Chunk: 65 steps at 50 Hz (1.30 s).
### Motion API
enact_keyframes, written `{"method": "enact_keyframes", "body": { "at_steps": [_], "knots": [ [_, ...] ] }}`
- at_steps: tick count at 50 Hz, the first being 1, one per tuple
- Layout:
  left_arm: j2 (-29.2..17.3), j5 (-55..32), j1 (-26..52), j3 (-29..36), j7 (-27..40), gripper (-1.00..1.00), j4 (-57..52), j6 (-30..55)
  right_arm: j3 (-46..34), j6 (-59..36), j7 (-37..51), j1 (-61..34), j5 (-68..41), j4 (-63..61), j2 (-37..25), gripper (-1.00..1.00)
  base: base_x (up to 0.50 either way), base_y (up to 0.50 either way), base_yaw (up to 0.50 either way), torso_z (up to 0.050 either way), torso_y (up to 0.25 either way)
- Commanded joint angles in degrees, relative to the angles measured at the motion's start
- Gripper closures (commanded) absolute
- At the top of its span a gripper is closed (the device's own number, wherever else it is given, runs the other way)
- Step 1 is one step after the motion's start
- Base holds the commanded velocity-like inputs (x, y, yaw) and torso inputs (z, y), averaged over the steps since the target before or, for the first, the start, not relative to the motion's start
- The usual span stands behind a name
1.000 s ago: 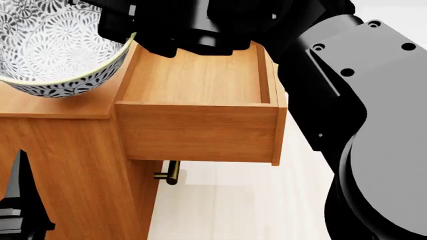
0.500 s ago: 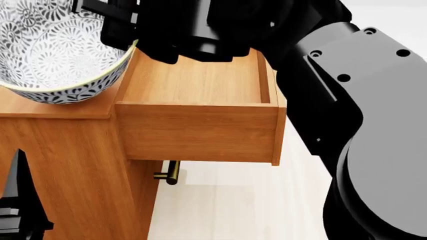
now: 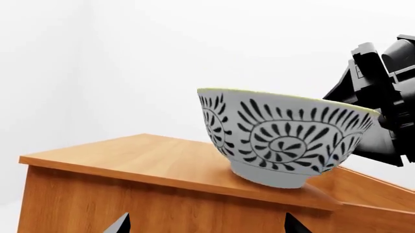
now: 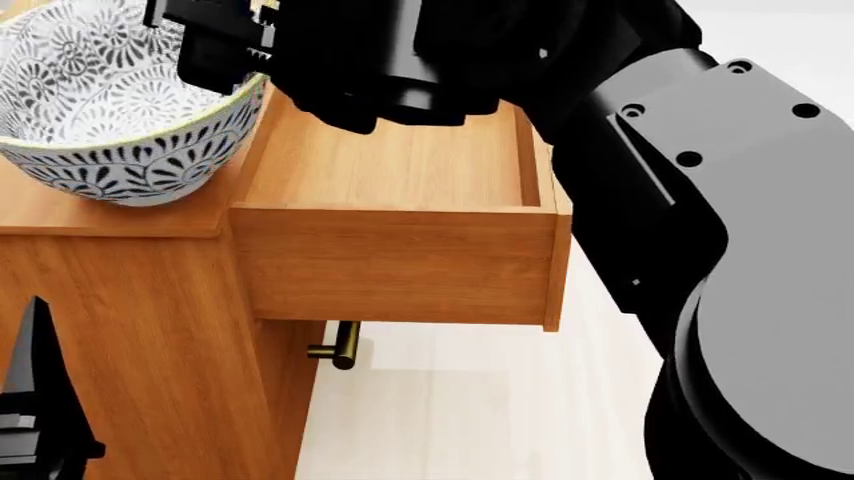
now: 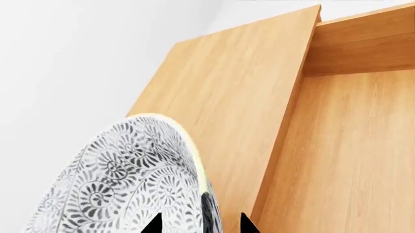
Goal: Put the bowl on top of the cabinet.
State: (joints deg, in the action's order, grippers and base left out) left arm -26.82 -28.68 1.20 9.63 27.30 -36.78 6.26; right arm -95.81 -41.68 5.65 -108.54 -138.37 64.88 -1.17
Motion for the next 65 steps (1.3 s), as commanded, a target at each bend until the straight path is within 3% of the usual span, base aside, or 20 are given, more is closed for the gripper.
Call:
{"method": "enact_keyframes", "body": {
  "at_steps": [1,21,45,51,54,58,65],
  "knots": [
    [1.2,1.6,-1.2,-0.9,-0.4,-1.00,-1.3,1.1,1.7,-0.7,-1.4,0.9,2.2,-2.0,1.2,-1.00,0.00,0.00,0.00,0.000,0.000],
    [1.5,2.3,-1.3,-0.5,-0.9,-1.00,0.2,-0.5,1.5,-1.7,-1.5,-1.1,2.3,-1.0,1.2,-1.00,0.00,0.00,0.00,0.000,0.000],
    [1.2,3.2,-1.5,0.1,-0.4,-1.00,0.0,-0.4,-0.2,-4.8,-2.1,-10.7,1.4,5.0,1.2,-1.00,0.00,0.00,0.00,0.000,0.000],
    [1.0,3.7,-1.5,0.5,-0.2,-1.00,-0.5,-0.2,-3.0,-4.2,-5.1,-12.3,-1.9,10.0,1.2,-1.00,0.00,0.00,0.00,0.000,0.000],
    [0.9,3.6,-1.4,0.3,0.0,-1.00,-0.7,-0.1,-10.4,-1.8,-7.8,-13.1,-9.2,10.1,0.5,-1.00,0.00,0.00,0.00,0.000,0.000],
    [0.8,3.6,-1.5,0.3,0.2,-1.00,-1.0,0.0,-13.9,3.5,-11.7,-13.1,-13.6,10.0,-1.5,-1.00,0.00,0.00,0.00,0.000,0.000],
    [0.9,4.0,-1.4,0.7,0.3,-1.00,-0.8,0.0,-11.2,32.6,-0.5,-14.4,-5.8,-37.4,-23.0,-1.00,0.00,0.00,0.00,0.000,0.000]
  ]
}}
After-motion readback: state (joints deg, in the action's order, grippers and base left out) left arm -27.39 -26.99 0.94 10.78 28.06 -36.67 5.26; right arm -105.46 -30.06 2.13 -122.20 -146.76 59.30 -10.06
